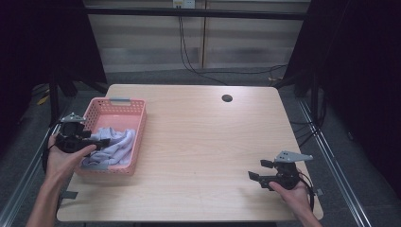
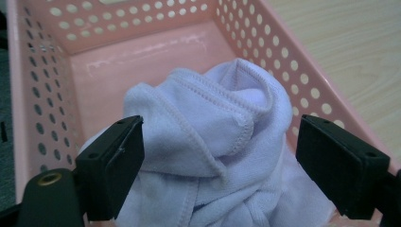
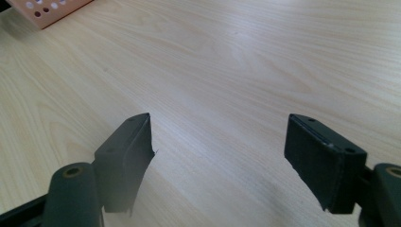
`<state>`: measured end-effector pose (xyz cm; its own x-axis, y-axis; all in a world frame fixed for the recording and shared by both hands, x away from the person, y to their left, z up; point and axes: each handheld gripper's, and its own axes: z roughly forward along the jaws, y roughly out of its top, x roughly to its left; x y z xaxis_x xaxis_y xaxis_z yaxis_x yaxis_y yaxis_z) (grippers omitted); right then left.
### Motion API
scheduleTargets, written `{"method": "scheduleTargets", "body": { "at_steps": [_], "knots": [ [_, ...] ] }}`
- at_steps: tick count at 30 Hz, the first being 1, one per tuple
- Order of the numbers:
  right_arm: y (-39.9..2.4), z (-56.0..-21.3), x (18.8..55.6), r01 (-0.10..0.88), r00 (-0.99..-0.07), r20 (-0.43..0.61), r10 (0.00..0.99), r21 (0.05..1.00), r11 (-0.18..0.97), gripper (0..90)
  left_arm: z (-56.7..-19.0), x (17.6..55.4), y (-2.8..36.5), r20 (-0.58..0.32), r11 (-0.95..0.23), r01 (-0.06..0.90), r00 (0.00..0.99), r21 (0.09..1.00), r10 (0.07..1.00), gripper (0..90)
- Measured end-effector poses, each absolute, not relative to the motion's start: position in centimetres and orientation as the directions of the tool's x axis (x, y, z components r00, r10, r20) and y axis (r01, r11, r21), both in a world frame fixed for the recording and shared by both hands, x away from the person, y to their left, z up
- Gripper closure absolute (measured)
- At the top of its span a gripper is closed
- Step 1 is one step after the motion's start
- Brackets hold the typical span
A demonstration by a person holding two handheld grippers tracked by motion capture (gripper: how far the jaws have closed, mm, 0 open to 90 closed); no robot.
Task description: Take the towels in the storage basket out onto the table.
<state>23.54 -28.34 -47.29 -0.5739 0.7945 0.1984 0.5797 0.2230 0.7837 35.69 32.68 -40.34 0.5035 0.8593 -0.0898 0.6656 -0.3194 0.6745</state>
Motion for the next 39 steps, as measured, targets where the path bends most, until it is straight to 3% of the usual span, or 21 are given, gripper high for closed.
{"method": "scheduleTargets", "body": {
  "at_steps": [3, 10, 13, 15, 25, 30, 33, 37, 39],
  "knots": [
    [-28.4, -47.3, 23.6, 0.584, -0.572, 0.201, 0.795, 0.781, 0.222, 24.2, -40.6, 36.3, 32.5, -0.074, -0.343, 0.662, 0.516, 0.666, 0.853, 19.9],
    [-28.4, -47.4, 23.6, 0.59, -0.574, 0.209, 0.792, 0.776, 0.223, 24.1, -42.4, 38.2, 30.9, -0.107, -0.423, 0.715, 0.567, 0.556, 0.817, 15.0],
    [-28.4, -47.5, 23.6, 0.592, -0.574, 0.211, 0.791, 0.774, 0.223, 24.1, -42.9, 38.6, 30.2, -0.135, -0.441, 0.734, 0.579, 0.517, 0.804, 3.7],
    [-28.4, -47.5, 23.7, 0.594, -0.574, 0.212, 0.791, 0.773, 0.223, 24.1, -43.3, 38.9, 29.7, -0.106, -0.474, 0.74, 0.584, 0.477, 0.805, 0.0],
    [-28.0, -47.8, 23.8, 0.614, -0.576, 0.223, 0.787, 0.753, 0.236, 24.1, -45.1, 40.8, 28.4, -0.004, -0.514, 0.778, 0.553, 0.363, 0.833, 0.0],
    [-28.1, -47.8, 23.8, 0.606, -0.586, 0.215, 0.781, 0.757, 0.246, 24.2, -45.3, 41.3, 28.9, -0.076, -0.485, 0.807, 0.537, 0.338, 0.84, 0.0],
    [-27.9, -47.8, 23.8, 0.604, -0.595, 0.22, 0.773, 0.757, 0.25, 24.1, -45.7, 41.4, 27.9, -0.026, -0.512, 0.805, 0.544, 0.3, 0.839, 0.0],
    [-27.7, -47.8, 23.8, 0.607, -0.601, 0.22, 0.768, 0.751, 0.26, 24.1, -46.4, 41.9, 26.2, 0.115, -0.571, 0.796, 0.559, 0.201, 0.821, 0.0],
    [-27.7, -47.8, 23.7, 0.602, -0.608, 0.219, 0.763, 0.754, 0.264, 23.9, -46.5, 42.0, 26.1, 0.123, -0.562, 0.804, 0.548, 0.197, 0.827, 0.3]
  ]
}}
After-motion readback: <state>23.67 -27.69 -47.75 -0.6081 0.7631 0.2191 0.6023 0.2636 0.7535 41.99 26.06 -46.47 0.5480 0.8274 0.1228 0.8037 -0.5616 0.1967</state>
